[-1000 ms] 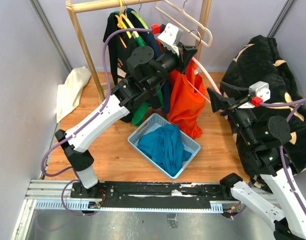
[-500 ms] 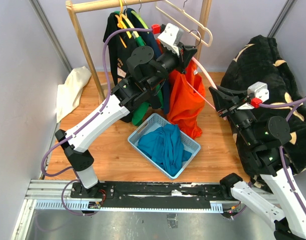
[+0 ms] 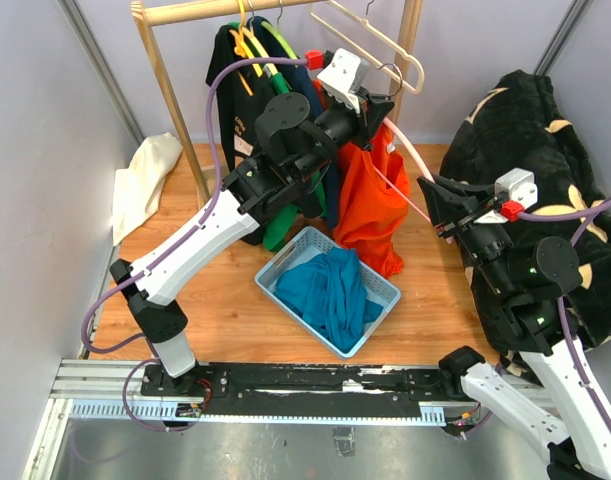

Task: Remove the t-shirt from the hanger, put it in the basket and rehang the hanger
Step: Remove the T-shirt from the hanger, then place the hanger on the clothesline.

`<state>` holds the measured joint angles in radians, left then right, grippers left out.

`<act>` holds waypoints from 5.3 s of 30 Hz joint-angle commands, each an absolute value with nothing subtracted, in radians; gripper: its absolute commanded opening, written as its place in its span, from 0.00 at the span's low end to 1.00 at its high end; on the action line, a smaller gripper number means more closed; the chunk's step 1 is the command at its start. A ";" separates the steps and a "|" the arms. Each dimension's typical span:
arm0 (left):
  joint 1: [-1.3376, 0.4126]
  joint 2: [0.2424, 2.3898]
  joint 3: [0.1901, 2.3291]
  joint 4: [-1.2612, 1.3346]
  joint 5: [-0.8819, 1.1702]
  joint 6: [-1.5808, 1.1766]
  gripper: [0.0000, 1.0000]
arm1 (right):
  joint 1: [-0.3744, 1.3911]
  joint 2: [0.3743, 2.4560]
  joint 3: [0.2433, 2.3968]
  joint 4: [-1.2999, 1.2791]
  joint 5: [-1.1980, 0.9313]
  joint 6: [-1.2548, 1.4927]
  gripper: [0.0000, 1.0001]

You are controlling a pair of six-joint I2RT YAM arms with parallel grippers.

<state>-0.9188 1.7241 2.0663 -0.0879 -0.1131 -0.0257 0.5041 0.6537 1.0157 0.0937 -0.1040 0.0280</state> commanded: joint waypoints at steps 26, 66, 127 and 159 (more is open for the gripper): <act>-0.897 1.563 1.845 0.000 -0.144 0.006 0.64 | 0.512 0.591 0.977 0.206 0.007 -0.012 0.01; -0.859 1.661 1.819 0.127 -0.082 -0.080 0.00 | 0.512 0.550 1.010 0.149 -0.053 -0.001 0.01; -0.834 1.313 1.362 0.160 0.109 -0.176 0.01 | 0.508 1.124 1.416 0.352 -0.024 -0.139 0.01; -0.839 1.249 1.332 0.094 0.117 -0.135 0.01 | 0.305 1.534 1.615 0.555 -0.360 0.103 0.01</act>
<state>-0.8333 1.2797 1.3270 0.0757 0.1070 -0.1539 0.3325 1.5074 1.5528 0.4465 -0.3176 0.0502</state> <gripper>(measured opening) 0.020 0.156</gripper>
